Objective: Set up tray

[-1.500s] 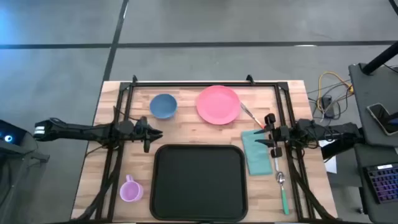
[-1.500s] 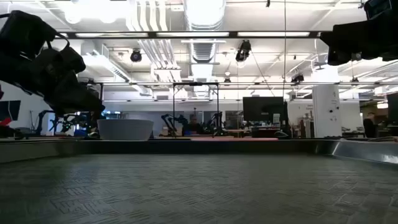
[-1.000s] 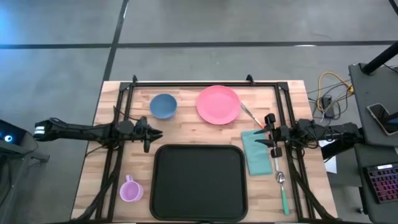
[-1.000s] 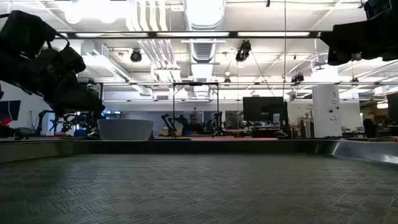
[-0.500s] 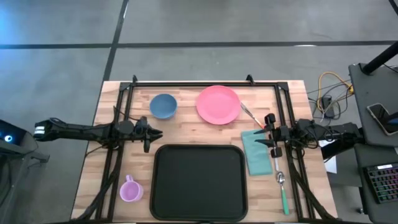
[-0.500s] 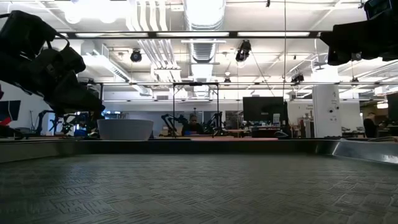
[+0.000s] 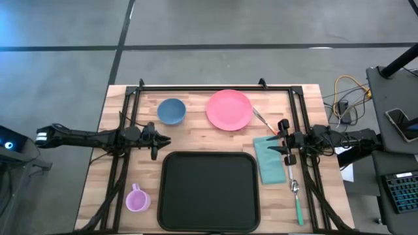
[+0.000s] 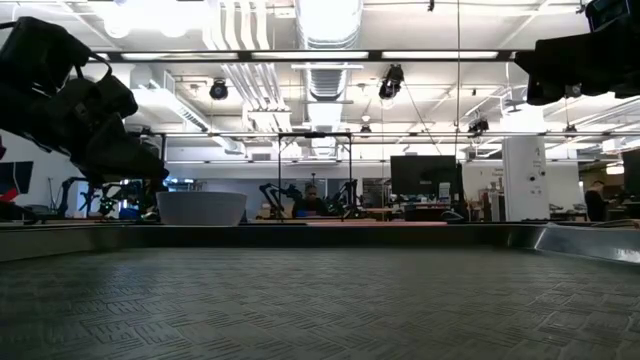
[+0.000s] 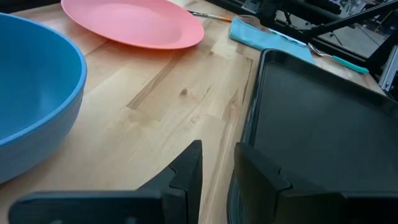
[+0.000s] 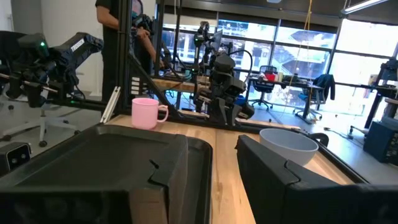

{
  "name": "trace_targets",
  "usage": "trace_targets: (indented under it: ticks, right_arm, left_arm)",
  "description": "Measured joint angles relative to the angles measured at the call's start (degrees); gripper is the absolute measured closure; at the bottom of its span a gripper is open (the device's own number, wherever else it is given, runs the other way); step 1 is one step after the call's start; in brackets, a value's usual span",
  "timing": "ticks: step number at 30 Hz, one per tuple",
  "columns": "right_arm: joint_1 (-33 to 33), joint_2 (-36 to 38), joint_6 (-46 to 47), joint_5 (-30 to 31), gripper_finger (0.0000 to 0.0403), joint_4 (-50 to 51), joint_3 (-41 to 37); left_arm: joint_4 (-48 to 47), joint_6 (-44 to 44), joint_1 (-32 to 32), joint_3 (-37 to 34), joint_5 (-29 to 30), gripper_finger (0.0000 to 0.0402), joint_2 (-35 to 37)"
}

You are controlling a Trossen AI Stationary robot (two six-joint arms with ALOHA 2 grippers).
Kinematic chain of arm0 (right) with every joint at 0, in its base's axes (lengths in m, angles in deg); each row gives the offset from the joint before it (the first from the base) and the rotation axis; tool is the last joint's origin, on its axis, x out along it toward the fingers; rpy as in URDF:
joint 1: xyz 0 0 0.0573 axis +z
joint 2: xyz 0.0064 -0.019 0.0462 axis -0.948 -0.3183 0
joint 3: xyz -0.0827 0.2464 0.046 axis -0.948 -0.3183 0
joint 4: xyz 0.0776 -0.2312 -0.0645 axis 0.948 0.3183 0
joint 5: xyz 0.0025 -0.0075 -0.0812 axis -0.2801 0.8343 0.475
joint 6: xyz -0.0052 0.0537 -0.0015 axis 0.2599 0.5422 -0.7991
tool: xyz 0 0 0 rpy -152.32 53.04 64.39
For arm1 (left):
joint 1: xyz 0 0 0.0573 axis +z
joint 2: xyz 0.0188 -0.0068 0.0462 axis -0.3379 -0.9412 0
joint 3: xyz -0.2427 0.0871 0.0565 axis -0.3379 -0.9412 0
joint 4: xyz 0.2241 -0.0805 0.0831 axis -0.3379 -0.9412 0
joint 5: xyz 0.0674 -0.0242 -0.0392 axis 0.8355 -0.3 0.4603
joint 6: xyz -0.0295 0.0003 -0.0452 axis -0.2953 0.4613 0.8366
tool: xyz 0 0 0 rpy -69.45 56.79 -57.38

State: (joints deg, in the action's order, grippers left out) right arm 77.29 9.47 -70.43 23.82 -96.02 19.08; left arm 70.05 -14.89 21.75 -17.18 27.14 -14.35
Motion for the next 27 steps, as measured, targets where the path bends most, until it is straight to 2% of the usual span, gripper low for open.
trace_targets:
  ticks: [17, 23, 27]
  right_arm:
    - [0.0, 0.0, 0.6, 0.5, 0.0275, -0.1, 0.0]
    - [0.0, 0.0, 7.3, 3.9, 0.0275, 0.0, 0.0]
    - [0.0, 0.0, 17.0, 4.4, 0.0275, 0.0, 0.0]
  left_arm:
    - [0.0, 0.0, 0.0, 0.0, 0.0, 0.0327, 0.0]
    - [0.0, 0.0, 0.0, 0.0, 0.0, 0.0327, 0.0]
    - [0.0, 0.0, 0.0, 0.0, 0.0, 0.0327, 0.0]
